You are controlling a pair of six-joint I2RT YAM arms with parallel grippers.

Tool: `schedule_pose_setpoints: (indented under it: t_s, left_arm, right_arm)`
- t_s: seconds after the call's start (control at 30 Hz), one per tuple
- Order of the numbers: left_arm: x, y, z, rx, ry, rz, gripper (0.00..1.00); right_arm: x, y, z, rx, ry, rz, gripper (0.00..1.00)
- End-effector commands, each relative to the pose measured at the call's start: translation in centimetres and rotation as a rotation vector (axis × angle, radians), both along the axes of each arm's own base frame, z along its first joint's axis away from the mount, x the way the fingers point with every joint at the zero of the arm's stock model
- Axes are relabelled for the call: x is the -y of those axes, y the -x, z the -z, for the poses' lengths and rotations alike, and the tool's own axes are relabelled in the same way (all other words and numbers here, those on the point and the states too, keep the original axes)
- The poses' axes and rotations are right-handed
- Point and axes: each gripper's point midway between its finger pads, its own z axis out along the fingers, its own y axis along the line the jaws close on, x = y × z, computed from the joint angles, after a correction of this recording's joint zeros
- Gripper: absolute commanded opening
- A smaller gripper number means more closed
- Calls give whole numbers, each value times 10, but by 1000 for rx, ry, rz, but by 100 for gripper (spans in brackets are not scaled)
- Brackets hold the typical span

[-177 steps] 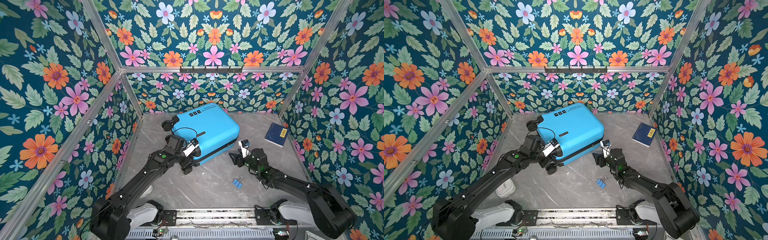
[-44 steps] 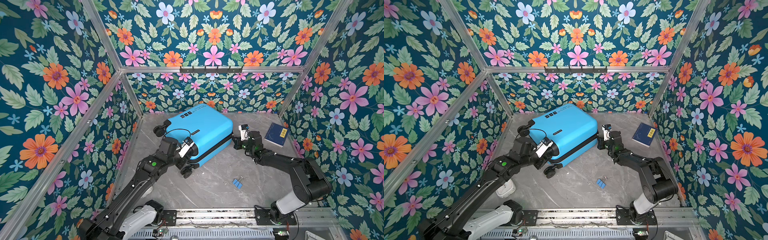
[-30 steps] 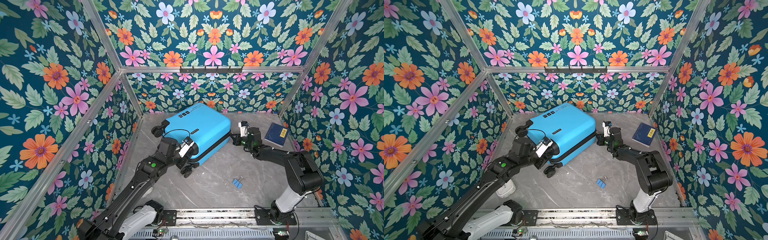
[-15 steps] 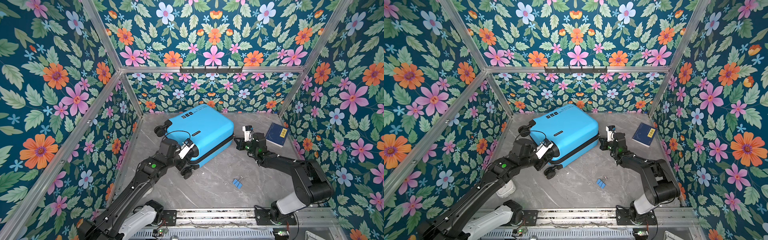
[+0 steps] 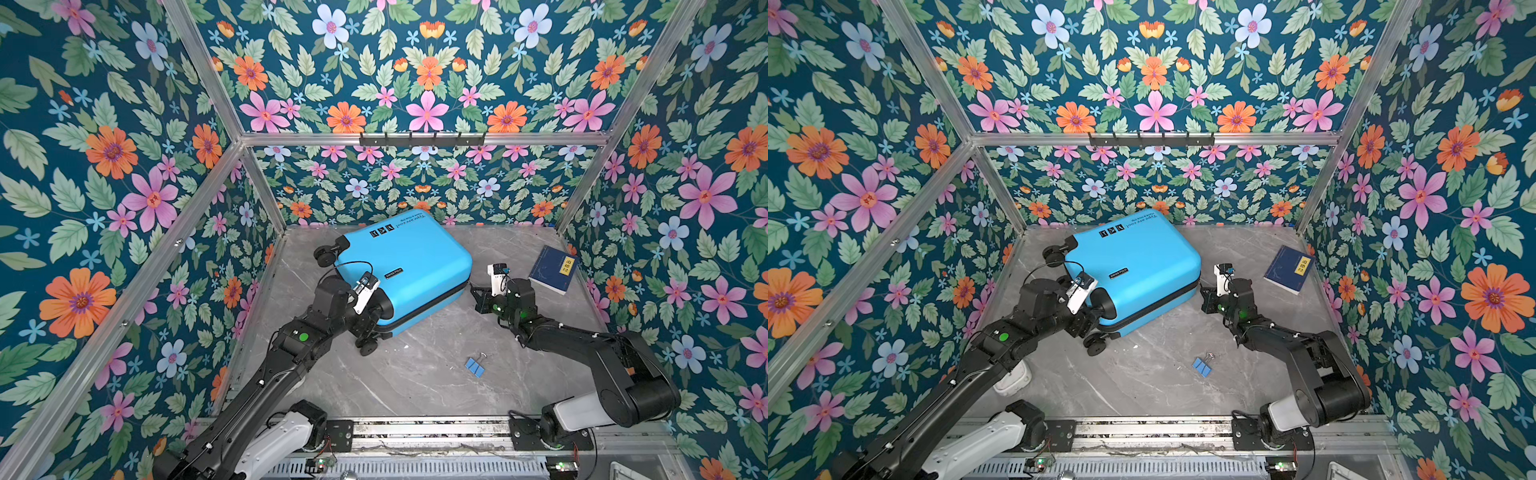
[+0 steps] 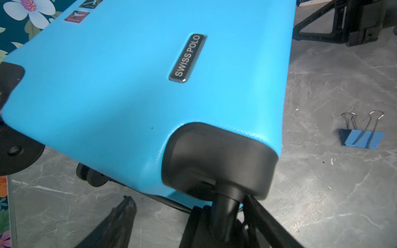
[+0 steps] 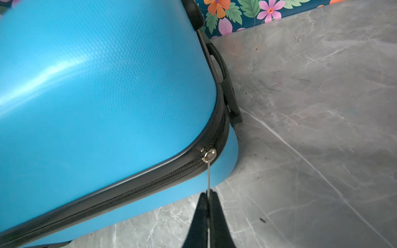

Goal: Pack the luggage

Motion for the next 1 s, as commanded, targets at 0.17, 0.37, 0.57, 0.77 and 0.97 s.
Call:
schedule_pose_setpoints:
  t_s: [0.17,0.37,0.57,0.77,0.97]
  left_arm:
    - [-6,-26,-49,60,77,-152,96]
    - [-1,-43,-71,10,112,-229,100]
    - [18,-58,-92,4,216,-236,99]
    - [55,-72,-86,-11,208,-229,97]
    - [115,-91,-67,-43,87,-208,98]
  right_arm:
    - [-26,20,3,-14,-3,-34,0]
    - [-43,32,-7,4,-17,-60,0]
    - [-55,44,-14,9,-38,-83,0]
    - [-78,57,-7,-8,-50,-119,0]
    - [-90,59,6,-42,-82,-112,0]
